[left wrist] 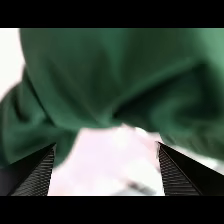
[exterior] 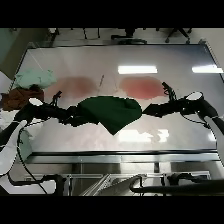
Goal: Fold the shirts.
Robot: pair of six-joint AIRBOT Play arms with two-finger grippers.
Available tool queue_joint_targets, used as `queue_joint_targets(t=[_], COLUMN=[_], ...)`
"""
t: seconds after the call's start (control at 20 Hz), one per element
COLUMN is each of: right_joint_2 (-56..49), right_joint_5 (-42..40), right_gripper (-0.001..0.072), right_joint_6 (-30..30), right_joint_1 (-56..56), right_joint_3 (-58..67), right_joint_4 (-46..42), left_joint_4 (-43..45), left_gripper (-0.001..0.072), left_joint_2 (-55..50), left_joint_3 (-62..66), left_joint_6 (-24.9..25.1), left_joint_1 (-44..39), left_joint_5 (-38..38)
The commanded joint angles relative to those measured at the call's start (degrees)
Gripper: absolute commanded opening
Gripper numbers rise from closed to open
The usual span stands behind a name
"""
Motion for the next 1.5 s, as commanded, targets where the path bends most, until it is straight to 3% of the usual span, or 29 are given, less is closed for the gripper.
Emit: queue_joint_targets(t=[0.0,0.15,0.2,0.25,0.3,0.35,0.4,0.45,0.5,0.7,0.85,1.0,1.15,1.45], right_joint_2=[-1.09,-4.2,-5.53,-6.78,-8.0,-8.94,-9.57,-9.7,-9.55,-6.12,-0.28,7.52,16.17,32.39], right_joint_5=[-1.64,-4.2,-4.59,-4.5,-4.44,-4.37,-4.33,-4.35,-4.35,-2.73,3.32,6.75,5.66,-6.71], right_gripper=[0.0601,0.0599,0.058,0.045,0.0324,0.025,0.0078,0.002,0.002,0.0019,0.0019,0.0019,0.0019,0.002], right_joint_6=[-3.54,-8.94,-10.84,-13.11,-15.21,-16.46,-17.03,-17.09,-17.07,-16.92,-15.65,-15.52,-15.56,-15.54], right_joint_1=[0.0,1.44,2.38,3.3,4.26,5.03,5.66,5.73,5.6,4.61,1.9,-1.46,-5.42,-13.68], right_joint_3=[-4.07,-4.13,-4.13,-4.13,-4.13,-4.11,-4.11,-4.11,-4.07,-3.48,2.82,14.01,27.08,39.56], right_joint_4=[6.29,15.15,18.56,21.42,23.89,25.7,26.88,27.19,27.19,27.65,31.3,37.13,36.98,18.29], left_joint_4=[-2.16,-2.45,-2.25,-2.23,-2.23,-2.25,-2.23,-2.23,-2.25,-2.71,-2.84,-3.45,-4.72,0.04], left_gripper=[0.0692,0.069,0.0571,0.0375,0.0264,0.0233,0.0232,0.0164,0.0018,0.0017,0.0016,0.0017,0.0017,0.0017], left_joint_2=[0.17,0.15,0.15,0.15,0.15,0.17,0.17,0.17,0.2,2.12,10.78,20.9,28.02,38.73], left_joint_3=[-0.85,1.51,2.12,2.6,2.84,2.82,2.8,2.82,2.82,2.86,6.6,19.12,36.15,55.67], left_joint_6=[0.33,0.33,0.35,1.03,2.16,2.75,2.84,2.84,2.93,2.93,2.97,2.78,1.01,-1.42], left_joint_1=[-2.05,-5.86,-6.84,-7.63,-8.24,-8.44,-8.44,-8.31,-7.93,-6.38,-5.99,-5.62,-5.2,-5.22], left_joint_5=[11.15,17.53,18.29,18.62,18.62,18.58,18.36,18.12,17.75,13.64,9.16,-0.59,-8.31,-9.57])
